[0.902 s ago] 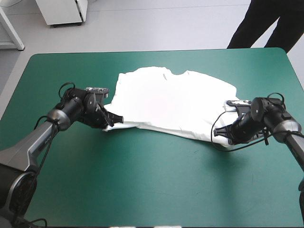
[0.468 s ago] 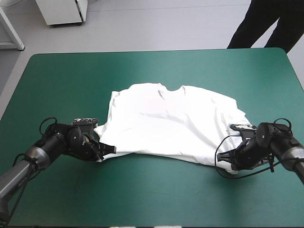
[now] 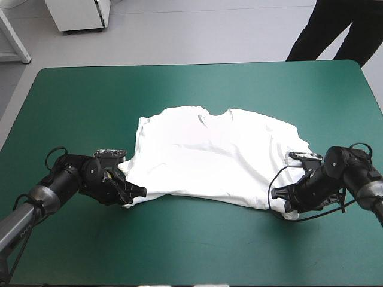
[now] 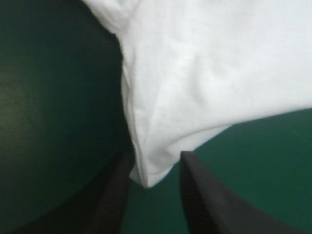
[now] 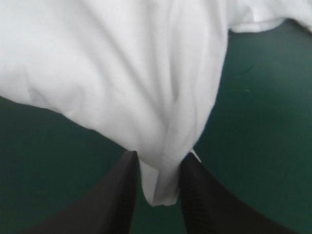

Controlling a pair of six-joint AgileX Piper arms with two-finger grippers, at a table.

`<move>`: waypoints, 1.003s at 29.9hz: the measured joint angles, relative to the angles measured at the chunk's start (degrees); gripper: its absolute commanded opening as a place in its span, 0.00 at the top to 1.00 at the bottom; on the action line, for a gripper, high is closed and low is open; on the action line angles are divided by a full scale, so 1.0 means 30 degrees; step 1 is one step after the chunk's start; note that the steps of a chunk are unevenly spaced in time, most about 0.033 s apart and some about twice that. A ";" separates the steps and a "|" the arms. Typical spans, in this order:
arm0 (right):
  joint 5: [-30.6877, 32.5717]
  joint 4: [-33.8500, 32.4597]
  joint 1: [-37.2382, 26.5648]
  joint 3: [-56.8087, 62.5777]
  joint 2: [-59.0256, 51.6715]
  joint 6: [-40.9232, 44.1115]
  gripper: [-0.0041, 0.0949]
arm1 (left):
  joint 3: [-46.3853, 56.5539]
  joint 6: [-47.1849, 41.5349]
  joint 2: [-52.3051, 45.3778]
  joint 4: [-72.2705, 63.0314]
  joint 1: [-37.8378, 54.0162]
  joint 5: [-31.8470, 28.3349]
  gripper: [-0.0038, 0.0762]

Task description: Fold the cloth

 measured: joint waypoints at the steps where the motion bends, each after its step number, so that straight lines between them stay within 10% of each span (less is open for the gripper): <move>1: 0.0352 -0.0080 0.0000 -0.0469 0.0000 0.0000 0.50 | -0.0371 0.0177 0.0000 -0.0028 0.0000 0.0385 0.39; 15: 0.2706 -0.2433 -0.1330 -0.6710 -0.0111 0.1465 0.50 | -0.5961 0.0581 -0.0144 0.0911 0.0000 0.3034 0.40; 30: -0.0651 -0.3175 -0.3265 -0.6951 0.3986 0.1465 0.51 | -0.6284 0.0584 -0.0162 0.1292 0.0000 0.3028 0.40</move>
